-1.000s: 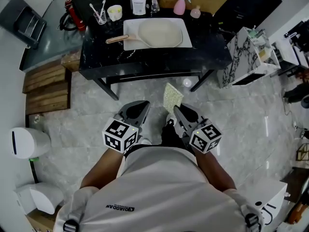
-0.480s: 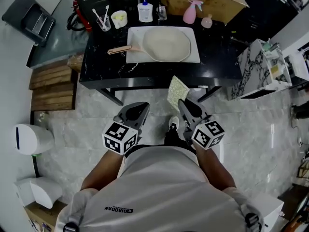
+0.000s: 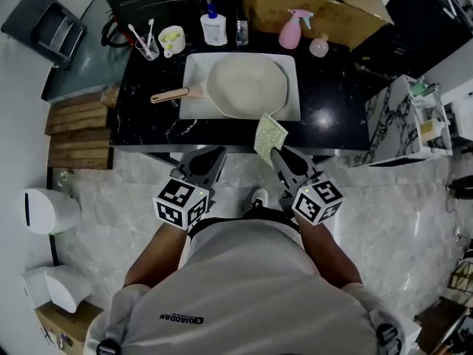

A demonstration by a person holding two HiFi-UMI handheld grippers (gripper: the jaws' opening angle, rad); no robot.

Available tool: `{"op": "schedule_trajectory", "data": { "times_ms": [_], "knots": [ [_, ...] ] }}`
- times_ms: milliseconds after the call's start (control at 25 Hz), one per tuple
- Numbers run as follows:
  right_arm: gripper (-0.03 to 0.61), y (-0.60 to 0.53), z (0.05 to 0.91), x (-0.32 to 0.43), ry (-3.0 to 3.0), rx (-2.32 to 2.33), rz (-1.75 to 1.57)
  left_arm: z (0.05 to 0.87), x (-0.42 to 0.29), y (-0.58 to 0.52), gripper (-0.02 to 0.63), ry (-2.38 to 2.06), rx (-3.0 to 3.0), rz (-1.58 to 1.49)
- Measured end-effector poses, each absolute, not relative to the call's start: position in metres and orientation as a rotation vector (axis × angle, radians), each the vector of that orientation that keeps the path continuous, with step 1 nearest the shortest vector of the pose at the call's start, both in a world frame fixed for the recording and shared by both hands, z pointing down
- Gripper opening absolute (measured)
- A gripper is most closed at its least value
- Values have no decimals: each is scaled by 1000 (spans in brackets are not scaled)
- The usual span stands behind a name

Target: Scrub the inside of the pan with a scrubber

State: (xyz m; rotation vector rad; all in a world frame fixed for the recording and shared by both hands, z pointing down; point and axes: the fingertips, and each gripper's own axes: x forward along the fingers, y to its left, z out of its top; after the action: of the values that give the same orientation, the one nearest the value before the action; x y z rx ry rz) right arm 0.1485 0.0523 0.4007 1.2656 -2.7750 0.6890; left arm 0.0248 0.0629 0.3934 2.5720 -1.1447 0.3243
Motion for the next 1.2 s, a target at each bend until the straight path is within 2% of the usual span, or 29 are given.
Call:
{"op": "schedule_trajectory", "data": {
  "times_ms": [440,840,1200],
  "knots": [
    [67,-26,394,191,-2825,1163,649,391,72,-3,15,-1255,2584,421],
    [67,-56,401,174,-2818,1120,650,404,31,-38,17,-1352,2554,553],
    [67,-96,403,147,-2707,1262,570,415,0,-92,17,-1218,2642,643]
  ]
}}
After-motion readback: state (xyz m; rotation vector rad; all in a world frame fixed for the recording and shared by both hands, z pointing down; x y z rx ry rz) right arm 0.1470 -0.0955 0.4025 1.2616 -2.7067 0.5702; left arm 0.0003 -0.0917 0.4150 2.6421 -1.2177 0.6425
